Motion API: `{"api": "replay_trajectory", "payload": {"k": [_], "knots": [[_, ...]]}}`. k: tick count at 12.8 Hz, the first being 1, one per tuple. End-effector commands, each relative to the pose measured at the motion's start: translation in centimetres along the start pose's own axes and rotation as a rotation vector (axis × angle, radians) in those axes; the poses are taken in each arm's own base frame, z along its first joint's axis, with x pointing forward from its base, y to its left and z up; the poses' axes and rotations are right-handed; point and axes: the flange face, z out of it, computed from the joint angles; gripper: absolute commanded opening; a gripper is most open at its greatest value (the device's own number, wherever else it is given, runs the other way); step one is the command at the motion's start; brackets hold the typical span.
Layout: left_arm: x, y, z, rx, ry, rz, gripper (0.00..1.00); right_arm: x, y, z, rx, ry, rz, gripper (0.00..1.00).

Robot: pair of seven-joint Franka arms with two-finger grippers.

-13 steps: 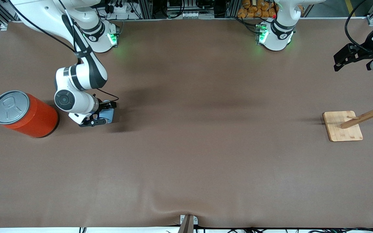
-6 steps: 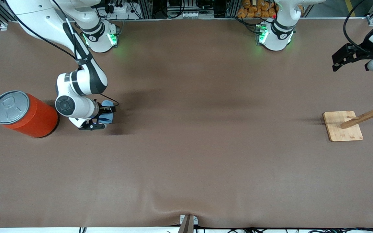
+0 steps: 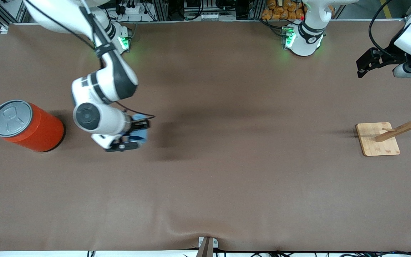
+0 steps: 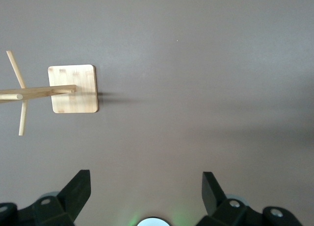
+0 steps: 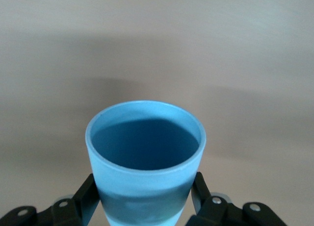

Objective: Flip cup
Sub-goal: 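Carry the blue cup toward the table middle while the left gripper approaches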

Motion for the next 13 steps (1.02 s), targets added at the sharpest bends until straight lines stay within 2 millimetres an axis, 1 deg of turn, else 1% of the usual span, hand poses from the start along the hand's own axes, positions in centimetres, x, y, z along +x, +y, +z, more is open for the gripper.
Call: {"api": "replay_trajectory", "payload": {"k": [1, 2, 3, 4, 5, 6, 7, 8, 9, 10, 11, 12, 13], "knots": [[0.2, -0.4, 0.1, -0.026, -0.021, -0.021, 1.00, 1.9, -12.2, 1.4, 0.002, 0.081, -0.221, 0.00], [0.3, -0.9, 0.4, -0.030, -0.027, -0.032, 1.00, 1.7, -15.6, 2.1, -0.026, 0.143, -0.363, 0.00], [0.3, -1.1, 0.4, -0.048, -0.030, -0.038, 1.00, 1.4, -18.4, 2.8, -0.044, 0.188, -0.505, 0.00], [0.3, -1.2, 0.4, -0.051, -0.030, -0.038, 1.00, 0.6, -21.3, 4.4, -0.092, 0.222, -0.699, 0.00], [0.3, -1.4, 0.3, -0.053, -0.029, -0.042, 1.00, 0.1, -23.6, 5.4, -0.132, 0.268, -0.835, 0.00], [0.4, -1.4, 0.4, -0.054, -0.031, -0.033, 1.00, -0.4, -25.4, 7.0, -0.188, 0.294, -0.948, 0.00], [0.7, -1.4, 0.9, -0.054, -0.040, -0.033, 1.00, -0.9, -27.1, 8.6, -0.257, 0.306, -1.079, 0.00], [1.0, -1.4, 1.3, -0.055, -0.049, -0.032, 1.00, -1.8, -28.7, 10.4, -0.311, 0.292, -1.166, 0.00], [1.5, -1.4, 2.3, -0.056, -0.066, -0.033, 1.00, -3.3, -30.5, 12.1, -0.354, 0.274, -1.222, 0.00], [2.4, -1.6, 3.9, -0.064, -0.099, -0.037, 1.00, -3.4, -30.6, 13.1, -0.387, 0.258, -1.245, 0.00], [3.3, -1.3, 5.5, -0.097, -0.130, -0.038, 1.00, -3.9, -31.0, 14.2, -0.415, 0.239, -1.271, 0.00], [4.4, -1.4, 7.4, -0.142, -0.163, -0.045, 1.00, -5.3, -32.2, 15.7, -0.429, 0.202, -1.291, 0.00], [5.6, -1.5, 9.2, -0.197, -0.182, -0.061, 1.00, -5.6, -32.5, 16.9, -0.437, 0.173, -1.294, 0.00]]}}
